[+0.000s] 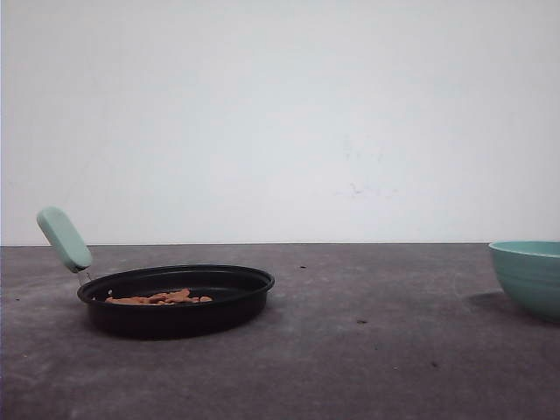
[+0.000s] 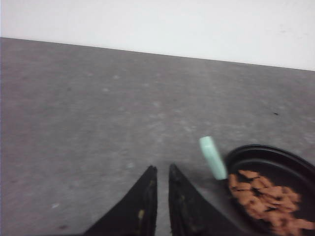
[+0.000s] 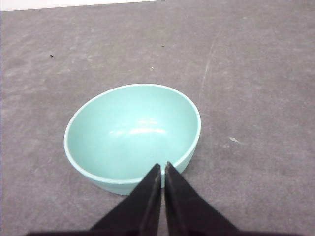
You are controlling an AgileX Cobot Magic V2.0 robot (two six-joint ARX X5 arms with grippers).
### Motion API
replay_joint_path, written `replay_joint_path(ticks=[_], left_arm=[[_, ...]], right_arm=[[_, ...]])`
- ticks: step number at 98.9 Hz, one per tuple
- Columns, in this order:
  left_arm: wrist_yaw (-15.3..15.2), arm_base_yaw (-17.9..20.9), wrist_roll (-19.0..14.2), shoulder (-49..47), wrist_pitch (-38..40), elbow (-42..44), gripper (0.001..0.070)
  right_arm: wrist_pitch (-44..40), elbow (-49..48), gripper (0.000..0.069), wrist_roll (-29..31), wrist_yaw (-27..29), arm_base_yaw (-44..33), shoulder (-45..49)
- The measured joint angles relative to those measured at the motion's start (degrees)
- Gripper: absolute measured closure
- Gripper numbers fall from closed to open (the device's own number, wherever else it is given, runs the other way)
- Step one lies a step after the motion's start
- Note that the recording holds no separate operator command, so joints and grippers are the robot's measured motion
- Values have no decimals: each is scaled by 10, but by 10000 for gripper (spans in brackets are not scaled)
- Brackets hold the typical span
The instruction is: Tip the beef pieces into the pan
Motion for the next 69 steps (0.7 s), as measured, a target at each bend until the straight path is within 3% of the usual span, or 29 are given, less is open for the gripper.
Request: replay_joint_path(ticks=[19,55,69], left_arm=[[-2,4,19,0,-12,-24,693],[13,4,1,-1,30,-90,693],[34,4,-7,0,38,-108,693]], right_arm=[[0,0,681,0,0,0,0],[0,0,681,0,0,0,0],[0,0,681,0,0,0,0]])
